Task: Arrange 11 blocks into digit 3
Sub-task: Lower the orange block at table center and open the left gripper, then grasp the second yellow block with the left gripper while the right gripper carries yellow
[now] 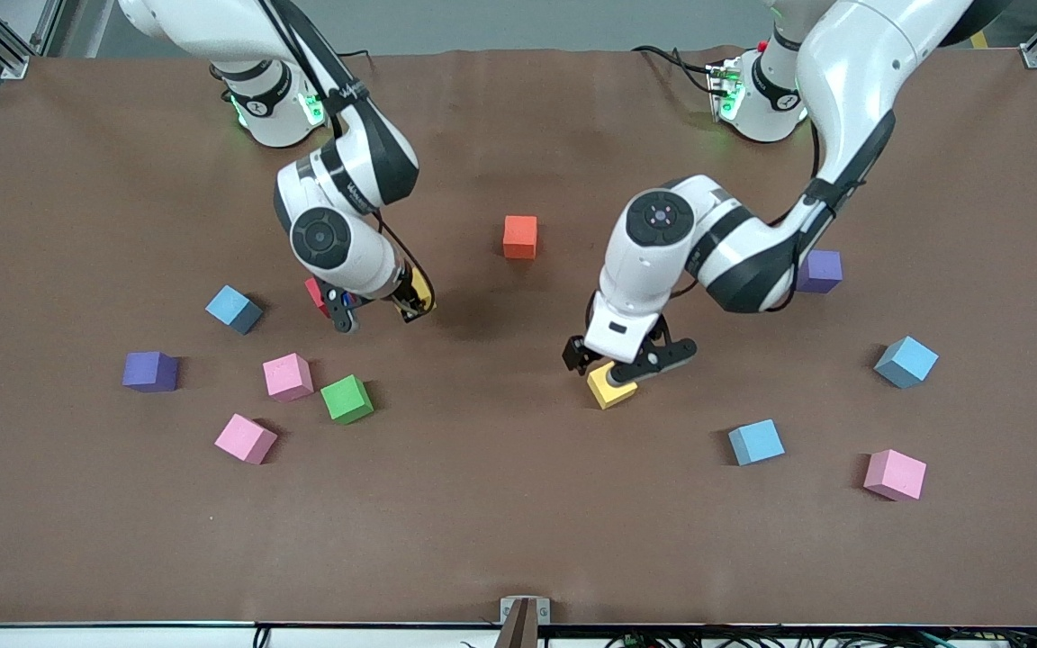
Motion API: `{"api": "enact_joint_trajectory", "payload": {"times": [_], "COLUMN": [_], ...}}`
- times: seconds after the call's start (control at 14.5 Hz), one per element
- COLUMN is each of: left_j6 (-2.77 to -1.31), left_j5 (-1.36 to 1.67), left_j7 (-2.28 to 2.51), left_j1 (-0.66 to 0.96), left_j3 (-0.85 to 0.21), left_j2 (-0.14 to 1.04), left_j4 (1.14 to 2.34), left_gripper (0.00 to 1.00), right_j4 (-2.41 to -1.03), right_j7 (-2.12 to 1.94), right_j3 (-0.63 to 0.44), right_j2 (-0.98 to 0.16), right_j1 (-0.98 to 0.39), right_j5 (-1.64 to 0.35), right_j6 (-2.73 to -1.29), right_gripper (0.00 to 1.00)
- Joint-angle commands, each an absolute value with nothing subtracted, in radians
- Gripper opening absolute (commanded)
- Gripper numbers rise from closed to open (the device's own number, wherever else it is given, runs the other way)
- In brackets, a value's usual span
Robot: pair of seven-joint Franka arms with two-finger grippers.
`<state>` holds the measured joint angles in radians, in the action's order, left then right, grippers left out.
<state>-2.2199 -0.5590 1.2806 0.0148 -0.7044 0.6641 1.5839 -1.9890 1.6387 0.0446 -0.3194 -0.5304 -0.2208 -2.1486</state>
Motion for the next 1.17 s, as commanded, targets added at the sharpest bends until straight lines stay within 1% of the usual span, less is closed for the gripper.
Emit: {"api": "enact_joint_trajectory", "payload": {"times": [0.0,0.07,0.14,0.28,0.41,0.69,0.9,1.1], "left_j6": [-2.174,-2.174,-2.174,-2.174,-2.174,-2.172,-2.174,-2.174], "left_j5": [-0.56,-0.558,-0.557,-0.529,-0.493,-0.489,-0.462,-0.462], "left_j7": [1.209,1.171,1.167,1.167,1.167,1.184,1.207,1.226], "left_j1": [0.04,0.043,0.043,0.043,0.049,0.054,0.055,0.067], "left_j3": [-0.675,-0.669,-0.669,-0.649,-0.617,-0.615,-0.611,-0.611], "left_j2": [0.751,0.776,0.802,0.818,0.825,0.859,0.867,0.884], "left_j4": [1.464,1.445,1.427,1.427,1.43,1.433,1.437,1.445], "left_gripper": [1.0,1.0,1.0,1.0,1.0,1.0,1.0,1.0], "right_j4": [-2.107,-2.134,-2.176,-2.224,-2.224,-2.24,-2.241,-2.241], "right_j7": [1.765,1.797,1.831,1.891,1.951,2.101,2.134,2.14], "right_j3": [0.049,0.055,0.069,0.075,0.092,0.095,0.095,0.095], "right_j2": [-0.221,-0.206,-0.186,-0.173,-0.181,-0.21,-0.235,-0.291], "right_j1": [-0.545,-0.551,-0.564,-0.586,-0.604,-0.67,-0.699,-0.739], "right_j5": [-0.244,-0.251,-0.285,-0.33,-0.351,-0.353,-0.354,-0.354], "right_j6": [-2.172,-2.184,-2.228,-2.307,-2.344,-2.43,-2.442,-2.511], "right_gripper": [0.05,0.05,0.04,0.04,0.03,0.03,0.03,0.03]}}
